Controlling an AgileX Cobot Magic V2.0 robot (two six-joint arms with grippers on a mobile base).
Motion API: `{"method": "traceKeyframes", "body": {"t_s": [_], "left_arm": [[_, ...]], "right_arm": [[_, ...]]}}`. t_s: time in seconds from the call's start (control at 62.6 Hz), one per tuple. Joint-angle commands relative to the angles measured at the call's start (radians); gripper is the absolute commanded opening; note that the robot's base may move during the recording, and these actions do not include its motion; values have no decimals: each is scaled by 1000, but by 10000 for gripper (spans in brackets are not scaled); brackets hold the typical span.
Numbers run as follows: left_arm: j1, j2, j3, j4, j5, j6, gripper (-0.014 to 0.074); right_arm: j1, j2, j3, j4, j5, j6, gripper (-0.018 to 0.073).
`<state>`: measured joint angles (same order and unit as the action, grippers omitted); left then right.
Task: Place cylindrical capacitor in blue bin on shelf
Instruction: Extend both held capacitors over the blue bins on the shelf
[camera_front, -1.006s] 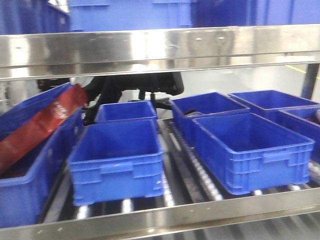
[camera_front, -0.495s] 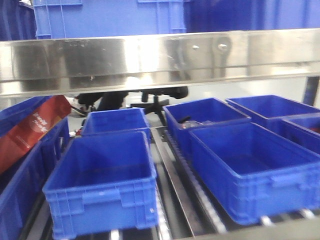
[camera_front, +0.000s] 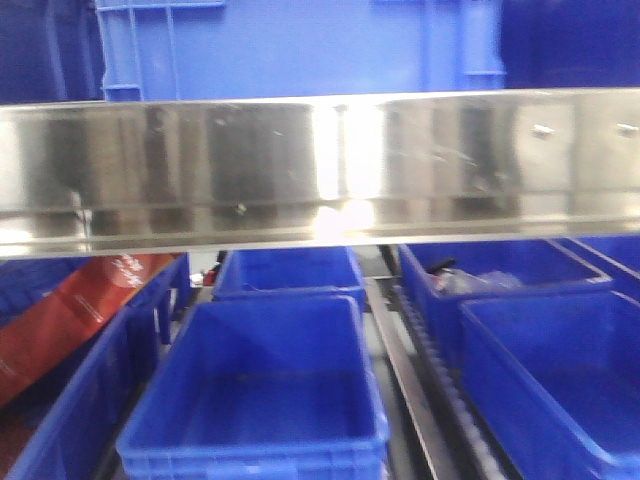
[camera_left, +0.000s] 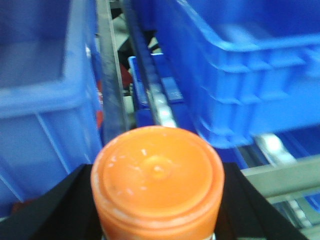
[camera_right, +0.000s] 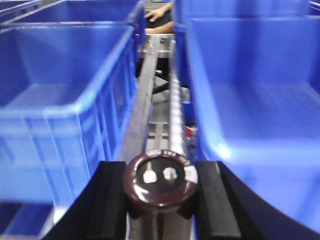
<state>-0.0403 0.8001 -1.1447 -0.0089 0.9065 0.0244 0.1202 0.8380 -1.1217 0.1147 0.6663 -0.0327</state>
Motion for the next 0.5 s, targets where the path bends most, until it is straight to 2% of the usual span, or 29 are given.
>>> {"method": "traceKeyframes", "body": {"t_s": [0.0, 0.479], "left_arm": [[-7, -4, -1, -5, -15, 1, -111], [-7, -4, -1, -5, -15, 1, -111]], "right_arm": [[-6, -1, -1, -4, -31, -4, -162], [-6, -1, -1, -4, -31, -4, -162]]}}
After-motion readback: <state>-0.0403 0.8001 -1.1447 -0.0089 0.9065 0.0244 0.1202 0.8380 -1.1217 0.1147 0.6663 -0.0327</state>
